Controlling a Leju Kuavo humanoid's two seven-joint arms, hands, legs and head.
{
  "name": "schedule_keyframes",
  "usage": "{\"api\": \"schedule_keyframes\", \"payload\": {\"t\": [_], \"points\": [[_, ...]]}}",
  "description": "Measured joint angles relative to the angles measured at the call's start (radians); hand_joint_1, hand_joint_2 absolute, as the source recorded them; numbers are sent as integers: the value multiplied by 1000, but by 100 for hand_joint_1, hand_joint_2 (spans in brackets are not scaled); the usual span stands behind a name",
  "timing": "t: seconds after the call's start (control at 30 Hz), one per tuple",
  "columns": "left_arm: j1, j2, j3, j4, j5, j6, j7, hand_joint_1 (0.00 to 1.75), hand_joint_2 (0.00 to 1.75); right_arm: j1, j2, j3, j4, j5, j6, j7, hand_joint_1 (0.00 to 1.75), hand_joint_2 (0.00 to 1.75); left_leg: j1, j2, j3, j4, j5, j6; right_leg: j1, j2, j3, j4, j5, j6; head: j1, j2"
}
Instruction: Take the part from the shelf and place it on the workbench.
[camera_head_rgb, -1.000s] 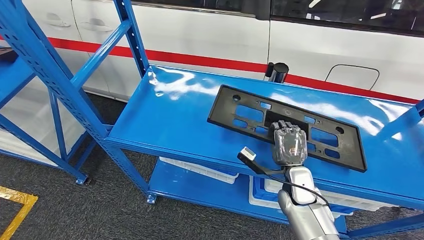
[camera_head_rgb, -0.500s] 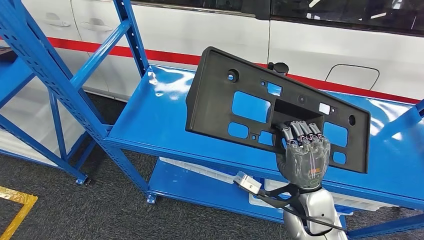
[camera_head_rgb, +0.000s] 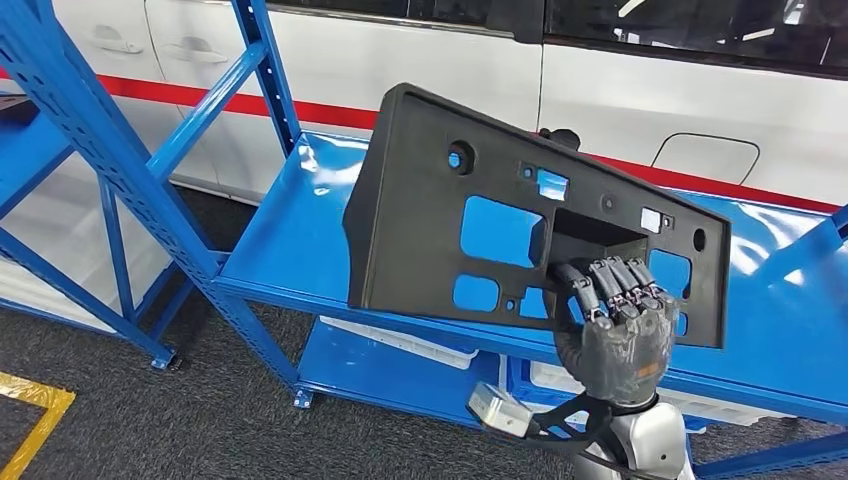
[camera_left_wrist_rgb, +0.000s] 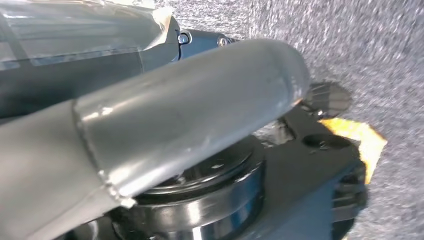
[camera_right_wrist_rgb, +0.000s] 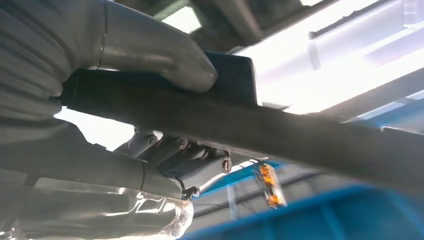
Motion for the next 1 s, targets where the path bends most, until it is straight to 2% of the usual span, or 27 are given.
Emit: {"api": "schedule_keyframes", "payload": {"t": [0.03, 0.07, 0.1, 0.13, 0.2, 0.23, 0.27, 0.33, 0.4, 0.43, 0.47, 0.53, 0.57, 0.6, 0.63, 0.7, 0.73, 0.77, 0.8, 0.87, 0.93, 0.97, 1.0], "points": [[0, 0, 3, 0, 4, 4, -2, 0, 0, 16, 6, -2, -12, -27, 0, -42, 175, 175, 0, 0, -1, 0, 0, 0, 1, 0, -34, 69, -27, -3, 1, 0], [0, -1, 6, 0, 8, 9, -4, 0, 0, 34, 13, -6, -23, -56, 0, -86, 175, 175, 0, 0, -2, 1, 0, 0, 0, 0, -59, 118, -42, -1, 1, 0], [1, -1, 9, 0, 10, 14, -4, 0, 0, 51, 22, -12, -33, -85, 0, -129, 175, 175, 0, -1, -2, 2, 0, -1, -2, 0, -66, 131, -41, 5, 1, 0], [1, -2, 11, 0, 12, 20, -4, 0, 0, 65, 32, -20, -43, -113, 0, -171, 175, 175, 1, -2, -3, 4, -1, -3, -5, 0, -53, 103, -23, 15, 2, 0], [1, -6, 13, 0, 12, 35, -2, 0, 0, 89, 55, -38, -58, -157, 0, -242, 175, 175, 3, -3, -6, 17, -7, -15, -14, -1, 12, -30, 31, 33, 3, 0], [1, -8, 14, 0, 12, 45, 0, 0, 0, 99, 67, -48, -63, -175, 0, -271, 175, 175, 2, -4, -9, 27, -12, -24, -15, -1, 39, -85, 53, 35, 4, 0], [1, -11, 16, 0, 12, 54, 2, 0, 0, 109, 77, -56, -67, -190, 0, -295, 175, 175, 0, -5, -12, 35, -16, -32, -14, 0, 55, -115, 64, 31, 4, 0], [0, -16, 22, 0, 12, 71, 8, 0, 0, 128, 98, -74, -69, -222, 0, -345, 175, 175, -3, -5, -16, 43, -19, -44, -9, 3, 56, -118, 71, 14, 4, 0], [1, -19, 27, 0, 13, 86, 13, 0, 0, 143, 121, -88, -70, -252, 0, -397, 175, 175, 4, -4, -22, 53, -27, -51, -12, 3, 51, -115, 78, -1, 3, 0], [1, -21, 29, 0, 13, 93, 14, 0, 0, 149, 133, -93, -70, -264, 0, -419, 175, 175, 8, -2, -33, 77, -48, -55, -13, 3, 48, -115, 83, -9, 2, 0], [1, -23, 31, 0, 14, 97, 14, 0, 0, 155, 143, -97, -69, -271, 0, -435, 175, 175, 10, -1, -51, 121, -81, -59, -13, 2, 44, -115, 87, -16, 1, 0], [0, -25, 35, 0, 14, 103, 14, 0, 0, 164, 160, -104, -69, -278, 0, -449, 175, 175, 11, 1, -104, 254, -161, -65, -9, -1, 33, -115, 93, -26, -1, 0], [1, -26, 36, 0, 14, 105, 14, 0, 0, 168, 165, -107, -69, -280, 0, -452, 175, 175, 12, 1, -124, 310, -186, -66, -7, -3, 27, -115, 96, -29, -1, 0], [1, -26, 37, 0, 15, 107, 14, 0, 0, 172, 170, -110, -69, -283, 0, -456, 175, 175, 12, 1, -128, 335, -193, -66, -5, -4, 22, -115, 99, -31, -1, 0], [1, -26, 39, 0, 18, 111, 14, 0, 0, 175, 174, -113, -68, -286, 0, -461, 175, 175, 12, 1, -110, 318, -181, -63, -3, -4, 19, -115, 103, -32, -1, 0], [0, -27, 43, 0, 25, 123, 12, 0, 0, 179, 184, -116, -67, -296, 0, -472, 175, 175, 12, 2, -22, 186, -129, -52, -2, -5, 15, -115, 109, -29, -1, 0], [-1, -28, 46, 0, 28, 128, 10, 0, 0, 181, 189, -117, -67, -301, 0, -476, 175, 175, 10, 2, 21, 116, -110, -47, 1, -4, 14, -114, 112, -26, -1, 0], [-3, -28, 49, 0, 30, 132, 8, 0, 0, 182, 193, -118, -66, -304, 0, -479, 175, 175, 7, 2, 49, 69, -100, -44, 4, -5, 13, -114, 114, -23, -1, 0], [-4, -29, 51, 0, 31, 134, 3, 0, 0, 183, 197, -117, -66, -306, 0, -480, 175, 175, 4, 2, 61, 45, -97, -42, 5, -5, 12, -114, 117, -20, -1, 0], [-4, -31, 56, 0, 37, 132, -15, 0, 0, 184, 202, -114, -64, -308, 0, -480, 175, 175, -2, 2, 57, 43, -93, -39, 5, -6, 10, -115, 123, -10, 0, 0], [-3, -33, 61, 0, 42, 126, -38, 0, 0, 186, 206, -110, -60, -309, 0, -480, 175, 175, -4, 4, 53, 35, -78, -28, 4, -6, 4, -116, 127, 3, 0, 0], [-3, -34, 64, 0, 44, 125, -47, 0, 0, 188, 208, -108, -59, -311, 0, -480, 175, 175, -4, 5, 49, 29, -68, -21, 6, -6, -5, -100, 113, 5, 1, 0], [-3, -35, 66, 0, 45, 124, -53, 0, 0, 189, 209, -107, -57, -312, 0, -480, 175, 175, -2, 7, 44, 22, -57, -14, 7, -6, -22, -66, 87, 2, 3, 0]]}}
